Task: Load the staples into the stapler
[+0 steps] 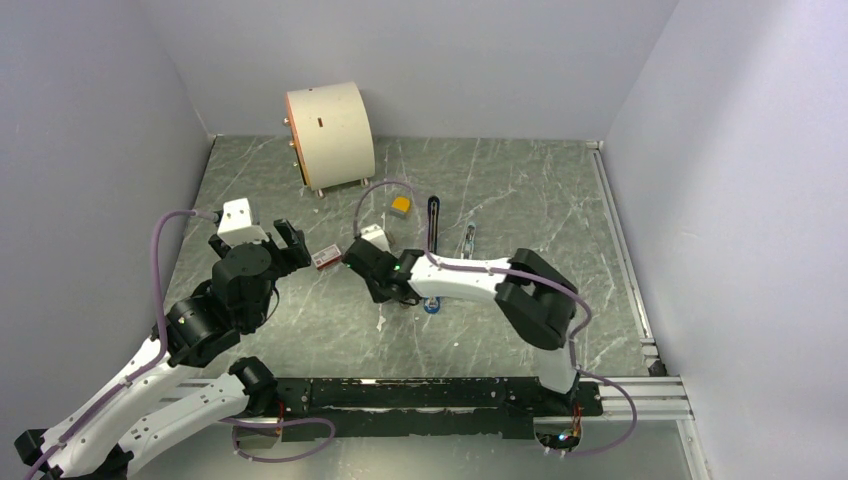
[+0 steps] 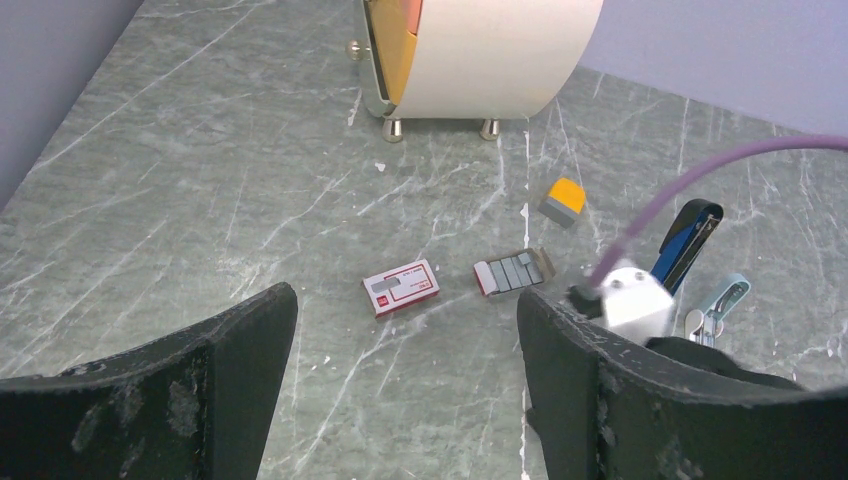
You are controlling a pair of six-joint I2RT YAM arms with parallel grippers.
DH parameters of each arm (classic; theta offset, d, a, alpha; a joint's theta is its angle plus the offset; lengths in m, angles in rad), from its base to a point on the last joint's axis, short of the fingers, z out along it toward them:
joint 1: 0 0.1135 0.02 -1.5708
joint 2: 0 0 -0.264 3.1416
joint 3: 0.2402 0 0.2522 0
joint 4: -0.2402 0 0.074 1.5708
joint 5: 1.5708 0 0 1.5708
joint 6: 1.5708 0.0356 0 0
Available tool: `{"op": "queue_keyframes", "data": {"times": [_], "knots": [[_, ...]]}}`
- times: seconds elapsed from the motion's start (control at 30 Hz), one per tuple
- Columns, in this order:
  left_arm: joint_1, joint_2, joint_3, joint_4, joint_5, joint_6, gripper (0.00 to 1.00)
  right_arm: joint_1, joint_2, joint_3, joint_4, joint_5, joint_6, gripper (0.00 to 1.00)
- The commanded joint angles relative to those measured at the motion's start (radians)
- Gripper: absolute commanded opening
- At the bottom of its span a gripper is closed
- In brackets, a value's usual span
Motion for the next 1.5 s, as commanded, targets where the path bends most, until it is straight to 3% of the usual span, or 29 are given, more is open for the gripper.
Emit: {"op": "queue_keyframes", "data": {"times": [0.0,0.2,0.37,1.47], "knots": [[0.005,-0.005,-0.002,0.017,-0.018,0.005,0.85,0.002,-0.153,-0.089,0.127,0.121,0.050,0.18],[0.005,0.002,0.000,0.018,-0.014,0.005,0.85,0.000,-0.266,-0.187,0.192,0.229,0.078,0.18],[0.005,0.009,-0.001,0.019,-0.012,0.002,0.85,-0.012,-0.318,-0.257,0.232,0.232,0.101,0.19],[0.005,0.042,-0.002,0.032,0.011,0.000,0.85,-0.065,-0.242,-0.342,0.246,0.093,0.144,0.18]]}}
